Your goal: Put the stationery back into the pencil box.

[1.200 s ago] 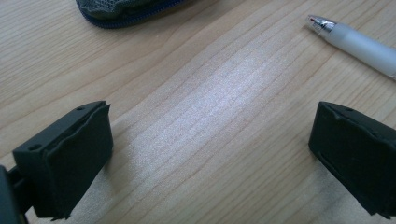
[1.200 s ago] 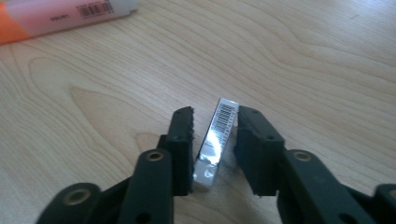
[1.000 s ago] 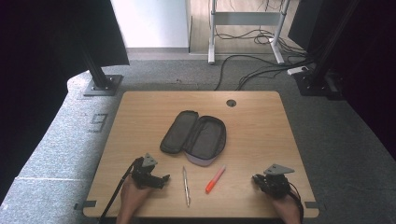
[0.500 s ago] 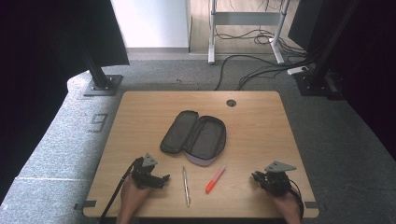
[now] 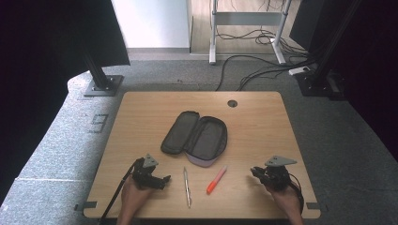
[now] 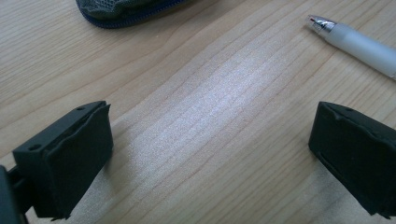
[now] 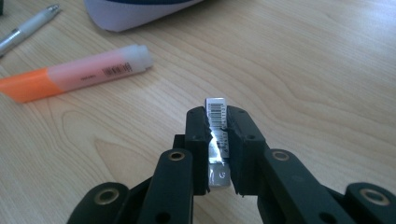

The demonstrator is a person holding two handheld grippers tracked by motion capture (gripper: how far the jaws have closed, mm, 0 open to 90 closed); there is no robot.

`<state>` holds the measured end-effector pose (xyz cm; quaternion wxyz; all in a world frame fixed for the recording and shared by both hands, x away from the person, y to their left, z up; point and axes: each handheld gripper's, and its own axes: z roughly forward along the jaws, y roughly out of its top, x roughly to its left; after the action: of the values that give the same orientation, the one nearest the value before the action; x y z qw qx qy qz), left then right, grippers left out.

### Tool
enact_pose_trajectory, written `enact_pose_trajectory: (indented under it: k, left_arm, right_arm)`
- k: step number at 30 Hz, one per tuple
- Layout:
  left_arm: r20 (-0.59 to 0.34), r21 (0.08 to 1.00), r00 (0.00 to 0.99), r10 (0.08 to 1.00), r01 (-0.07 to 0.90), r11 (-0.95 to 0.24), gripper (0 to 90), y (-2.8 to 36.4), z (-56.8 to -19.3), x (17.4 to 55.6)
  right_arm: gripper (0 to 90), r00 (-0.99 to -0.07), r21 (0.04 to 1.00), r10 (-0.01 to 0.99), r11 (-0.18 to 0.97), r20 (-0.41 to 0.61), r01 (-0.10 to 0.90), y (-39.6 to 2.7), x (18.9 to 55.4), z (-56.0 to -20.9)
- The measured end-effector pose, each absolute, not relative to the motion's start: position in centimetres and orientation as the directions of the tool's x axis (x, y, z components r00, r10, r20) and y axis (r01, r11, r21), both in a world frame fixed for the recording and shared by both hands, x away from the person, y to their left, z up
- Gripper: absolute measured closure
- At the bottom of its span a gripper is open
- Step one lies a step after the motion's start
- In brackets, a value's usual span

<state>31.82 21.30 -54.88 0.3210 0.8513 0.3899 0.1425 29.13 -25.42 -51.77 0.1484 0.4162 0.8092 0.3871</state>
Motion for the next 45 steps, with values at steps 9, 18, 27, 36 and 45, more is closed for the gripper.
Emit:
enact_pose_trajectory:
  k: [9,18,27,36,45]
  left_arm:
    - [-0.008,0.658,0.656,0.755,0.572,-0.49,0.0,21.3,-54.9,31.8]
    - [-0.008,0.658,0.655,0.755,0.572,-0.49,0.0,21.3,-54.9,31.8]
    - [-0.008,0.658,0.655,0.755,0.572,-0.49,0.0,21.3,-54.9,31.8]
    - [-0.008,0.658,0.655,0.755,0.572,-0.49,0.0,21.3,-54.9,31.8]
    - [-0.008,0.658,0.655,0.755,0.572,-0.49,0.0,21.3,-54.9,31.8]
  right_arm:
    - [78.0,-0.622,0.757,0.777,0.348,0.096,0.553,-25.0,30.4,-51.2]
    - [78.0,-0.637,0.764,0.766,0.358,0.089,0.537,-24.4,31.9,-50.3]
    - [78.1,-0.643,0.768,0.761,0.362,0.084,0.528,-23.6,33.5,-49.9]
    - [78.1,-0.653,0.772,0.754,0.371,0.074,0.515,-22.5,35.1,-49.5]
    - [78.1,-0.658,0.776,0.75,0.379,0.061,0.504,-21.5,36.5,-49.0]
